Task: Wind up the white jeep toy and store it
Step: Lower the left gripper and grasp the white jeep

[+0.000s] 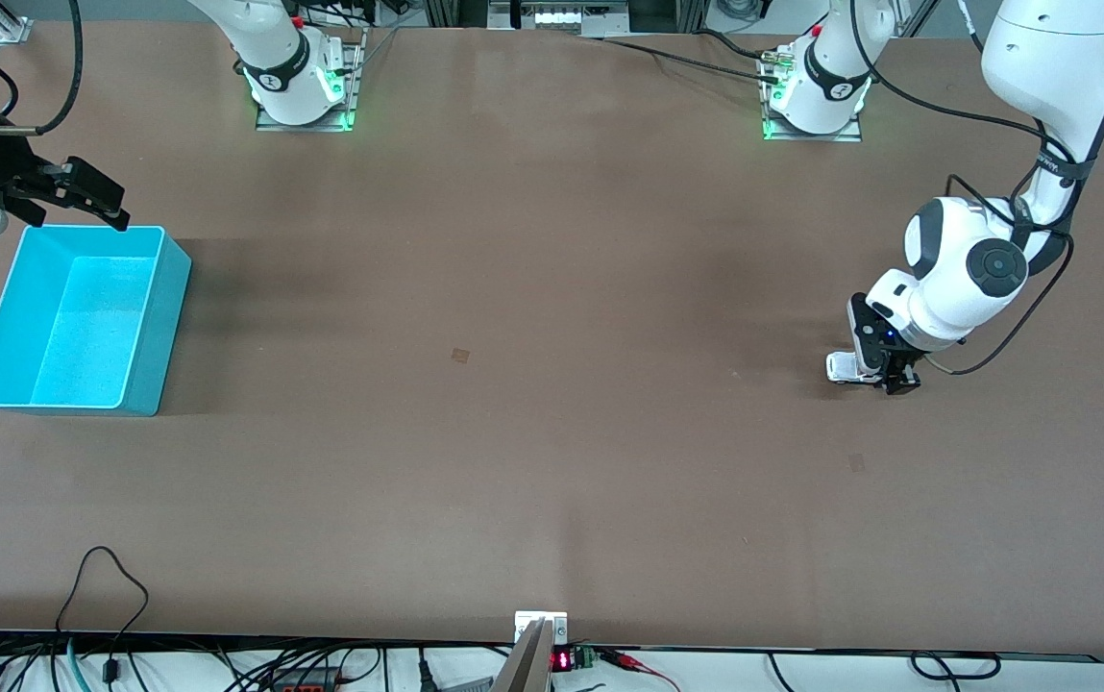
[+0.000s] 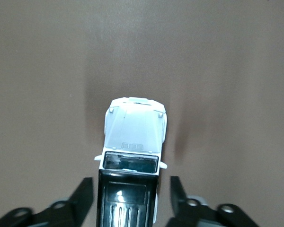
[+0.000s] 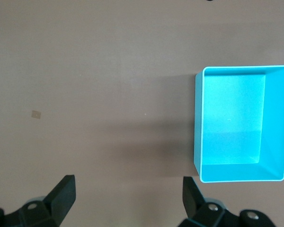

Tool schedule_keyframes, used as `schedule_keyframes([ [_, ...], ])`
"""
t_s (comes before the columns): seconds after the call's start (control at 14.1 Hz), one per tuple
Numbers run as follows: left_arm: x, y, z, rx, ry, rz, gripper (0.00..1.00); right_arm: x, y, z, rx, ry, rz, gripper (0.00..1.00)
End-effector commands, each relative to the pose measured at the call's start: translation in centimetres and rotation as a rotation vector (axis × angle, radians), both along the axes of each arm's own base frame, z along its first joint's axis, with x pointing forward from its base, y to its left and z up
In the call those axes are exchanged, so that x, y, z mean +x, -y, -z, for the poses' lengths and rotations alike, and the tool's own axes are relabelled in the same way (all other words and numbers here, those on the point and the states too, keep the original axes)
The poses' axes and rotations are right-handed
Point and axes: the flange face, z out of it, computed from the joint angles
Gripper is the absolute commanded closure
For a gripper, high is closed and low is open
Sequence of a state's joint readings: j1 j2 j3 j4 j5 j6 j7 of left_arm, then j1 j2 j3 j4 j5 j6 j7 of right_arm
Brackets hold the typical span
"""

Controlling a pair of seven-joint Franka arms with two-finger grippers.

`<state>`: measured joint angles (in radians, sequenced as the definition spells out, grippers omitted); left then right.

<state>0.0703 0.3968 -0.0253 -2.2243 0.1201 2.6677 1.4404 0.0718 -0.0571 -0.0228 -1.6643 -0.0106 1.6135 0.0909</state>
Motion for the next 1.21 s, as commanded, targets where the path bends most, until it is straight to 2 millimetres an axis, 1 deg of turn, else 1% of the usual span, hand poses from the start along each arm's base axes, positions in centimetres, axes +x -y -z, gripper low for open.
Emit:
schedule_keyframes([
  [0.0,0.1,0.1,0.2,0.012,-0.003,0.028,0.73,0.3,-0.1,0.0,-0.004,-0.002,-0.014,0.0],
  [0.28,0.0,-0.3,1.9,0.01,-0.041,0.012,0.75,0.3,-0.1,0.0,-0.004,-0.002,-0.014,0.0],
  [0.57,-0.1,-0.2,2.0,0.011,-0.044,0.027,0.75,0.3,-0.1,-0.1,-0.004,0.0,-0.014,0.0],
  [0.78,-0.3,-0.7,2.4,0.012,-0.07,0.012,0.75,0.3,-0.1,0.1,-0.004,-0.003,-0.014,0.0],
  [0.92,-0.7,-2.1,2.6,0.016,-0.11,0.001,0.74,0.3,-0.1,0.0,-0.004,-0.002,-0.014,0.0],
  [1.06,-1.0,-4.5,2.7,0.013,-0.118,0.028,0.74,0.3,-0.1,0.0,-0.004,-0.002,-0.014,0.0],
  [1.14,-1.1,-6.0,3.1,0.01,-0.125,0.034,0.74,0.3,-0.1,0.0,-0.004,-0.002,-0.014,0.0],
])
